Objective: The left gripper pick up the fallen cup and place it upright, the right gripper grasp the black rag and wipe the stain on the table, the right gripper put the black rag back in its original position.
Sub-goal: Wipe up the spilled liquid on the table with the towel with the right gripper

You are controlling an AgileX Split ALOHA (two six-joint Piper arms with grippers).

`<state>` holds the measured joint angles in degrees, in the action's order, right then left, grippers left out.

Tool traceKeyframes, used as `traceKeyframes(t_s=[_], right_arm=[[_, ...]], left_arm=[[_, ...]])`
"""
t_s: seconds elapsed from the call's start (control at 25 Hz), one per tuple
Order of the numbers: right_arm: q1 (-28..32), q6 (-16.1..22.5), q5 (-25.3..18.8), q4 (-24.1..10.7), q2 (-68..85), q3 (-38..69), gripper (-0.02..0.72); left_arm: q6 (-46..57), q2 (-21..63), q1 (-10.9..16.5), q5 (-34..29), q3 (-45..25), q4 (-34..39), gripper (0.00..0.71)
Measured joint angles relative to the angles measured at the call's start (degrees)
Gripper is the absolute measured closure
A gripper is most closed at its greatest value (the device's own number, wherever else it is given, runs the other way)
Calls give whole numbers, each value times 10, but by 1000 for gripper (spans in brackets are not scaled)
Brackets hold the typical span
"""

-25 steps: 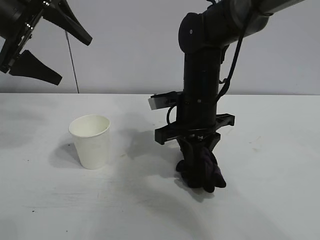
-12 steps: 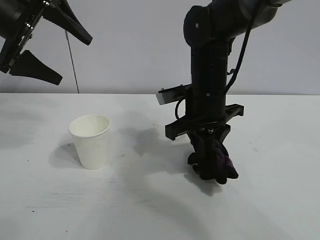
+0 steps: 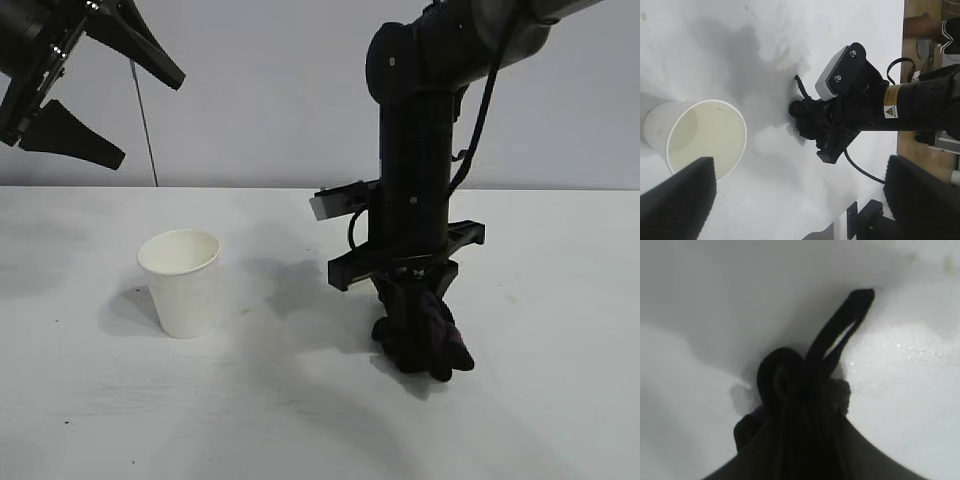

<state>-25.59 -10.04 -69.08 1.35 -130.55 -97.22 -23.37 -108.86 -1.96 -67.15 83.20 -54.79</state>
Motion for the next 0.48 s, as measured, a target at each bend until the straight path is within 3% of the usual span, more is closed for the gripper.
traceKeyframes(t_s=[0.48], right_arm=[[0,0,25,6,0,0,590]], left_arm=[[0,0,0,0,0,0,53]])
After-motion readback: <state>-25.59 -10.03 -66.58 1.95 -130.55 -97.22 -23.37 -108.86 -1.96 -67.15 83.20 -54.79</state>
